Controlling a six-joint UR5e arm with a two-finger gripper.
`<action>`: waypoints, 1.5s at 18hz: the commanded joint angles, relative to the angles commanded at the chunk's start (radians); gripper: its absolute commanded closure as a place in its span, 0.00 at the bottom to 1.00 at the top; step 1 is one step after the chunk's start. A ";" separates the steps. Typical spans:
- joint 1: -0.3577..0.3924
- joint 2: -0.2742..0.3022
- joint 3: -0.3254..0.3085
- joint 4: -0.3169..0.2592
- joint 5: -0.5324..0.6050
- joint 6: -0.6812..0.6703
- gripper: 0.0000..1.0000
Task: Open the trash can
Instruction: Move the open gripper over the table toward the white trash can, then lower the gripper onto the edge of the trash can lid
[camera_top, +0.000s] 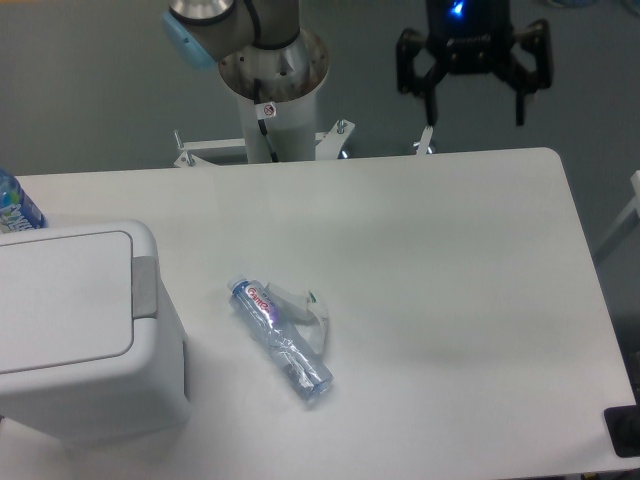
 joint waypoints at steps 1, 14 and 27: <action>-0.015 -0.014 0.000 0.014 0.000 -0.060 0.00; -0.229 -0.110 0.005 0.071 -0.107 -0.657 0.00; -0.374 -0.152 -0.017 0.100 -0.112 -0.660 0.00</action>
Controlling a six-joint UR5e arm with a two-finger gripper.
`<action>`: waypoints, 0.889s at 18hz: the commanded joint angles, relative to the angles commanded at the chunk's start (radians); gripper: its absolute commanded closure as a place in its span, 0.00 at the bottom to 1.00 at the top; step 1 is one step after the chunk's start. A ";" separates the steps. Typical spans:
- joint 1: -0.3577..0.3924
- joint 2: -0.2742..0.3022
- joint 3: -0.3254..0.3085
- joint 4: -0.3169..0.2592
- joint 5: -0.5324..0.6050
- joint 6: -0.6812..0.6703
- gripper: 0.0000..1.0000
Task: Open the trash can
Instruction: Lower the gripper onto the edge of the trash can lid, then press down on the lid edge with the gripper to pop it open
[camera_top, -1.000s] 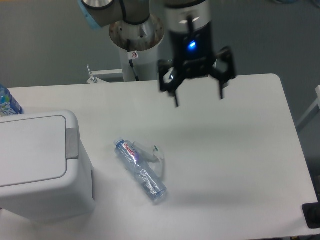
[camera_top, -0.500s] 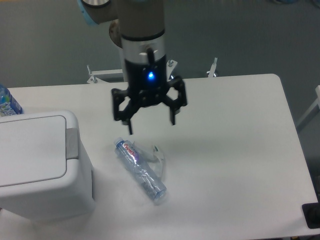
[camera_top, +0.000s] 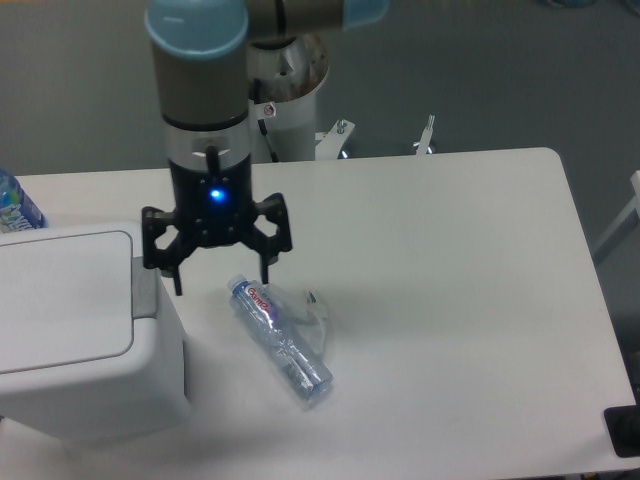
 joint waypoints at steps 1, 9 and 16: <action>-0.005 0.000 0.000 0.000 0.000 0.000 0.00; -0.014 -0.002 -0.018 0.000 0.000 0.000 0.00; -0.012 -0.003 -0.020 0.000 0.002 0.000 0.00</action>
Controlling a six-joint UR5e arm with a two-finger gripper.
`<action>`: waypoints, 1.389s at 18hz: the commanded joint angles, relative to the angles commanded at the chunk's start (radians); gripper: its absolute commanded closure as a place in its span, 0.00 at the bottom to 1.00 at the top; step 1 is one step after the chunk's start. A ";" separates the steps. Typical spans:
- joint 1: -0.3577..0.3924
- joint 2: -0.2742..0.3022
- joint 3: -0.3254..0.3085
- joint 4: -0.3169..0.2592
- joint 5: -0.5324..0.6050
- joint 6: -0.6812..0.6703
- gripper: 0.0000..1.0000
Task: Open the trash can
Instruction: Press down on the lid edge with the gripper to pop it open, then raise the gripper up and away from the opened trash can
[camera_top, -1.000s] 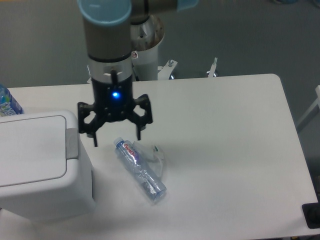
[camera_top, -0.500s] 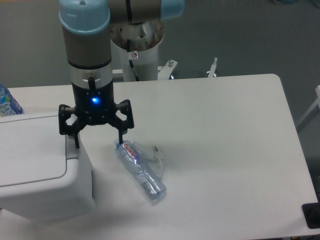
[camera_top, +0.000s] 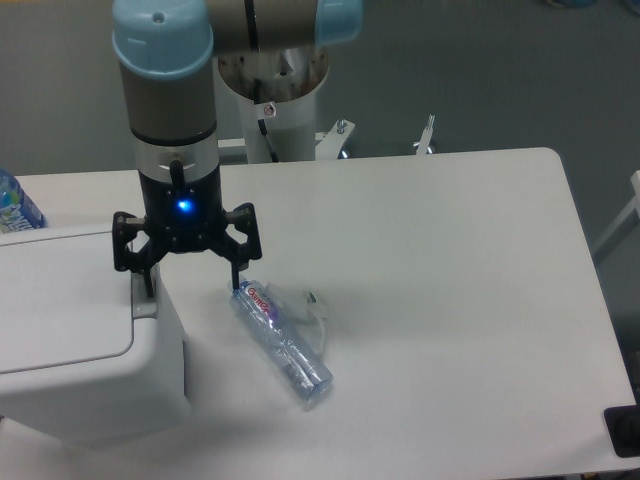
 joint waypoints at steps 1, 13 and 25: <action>-0.002 -0.002 0.000 0.000 0.000 0.000 0.00; 0.000 -0.006 0.000 0.000 0.000 0.000 0.00; 0.127 0.029 0.101 -0.003 0.011 0.107 0.00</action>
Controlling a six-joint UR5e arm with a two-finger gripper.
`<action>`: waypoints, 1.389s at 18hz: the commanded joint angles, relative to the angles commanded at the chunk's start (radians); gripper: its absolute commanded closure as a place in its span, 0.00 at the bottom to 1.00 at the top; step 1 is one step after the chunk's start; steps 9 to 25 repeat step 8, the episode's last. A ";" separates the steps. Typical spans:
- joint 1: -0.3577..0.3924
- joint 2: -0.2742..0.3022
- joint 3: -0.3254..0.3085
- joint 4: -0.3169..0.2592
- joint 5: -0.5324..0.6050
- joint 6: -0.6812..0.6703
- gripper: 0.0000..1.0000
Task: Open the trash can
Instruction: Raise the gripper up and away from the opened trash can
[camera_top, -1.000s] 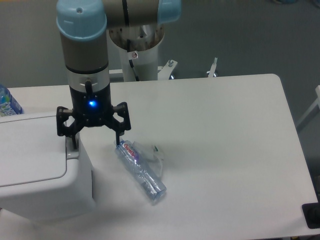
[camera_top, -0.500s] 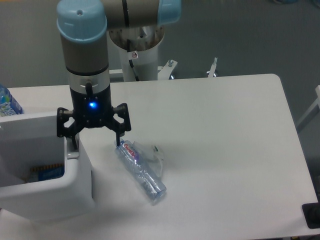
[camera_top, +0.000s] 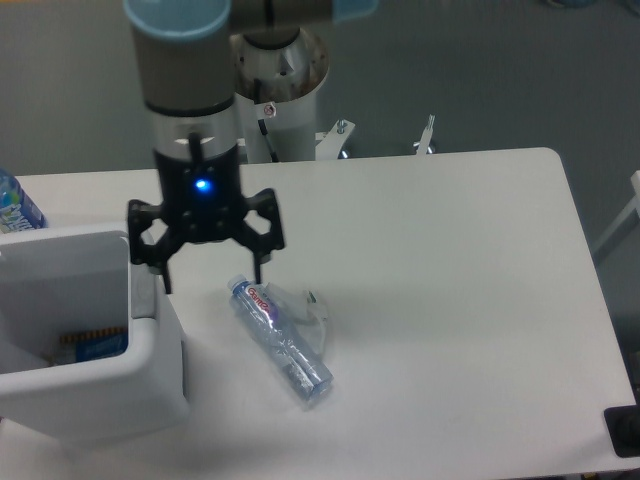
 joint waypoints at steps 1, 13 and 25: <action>0.023 0.012 0.000 -0.011 0.014 0.051 0.00; 0.095 0.028 -0.014 -0.204 0.213 0.451 0.00; 0.095 0.028 -0.014 -0.204 0.213 0.451 0.00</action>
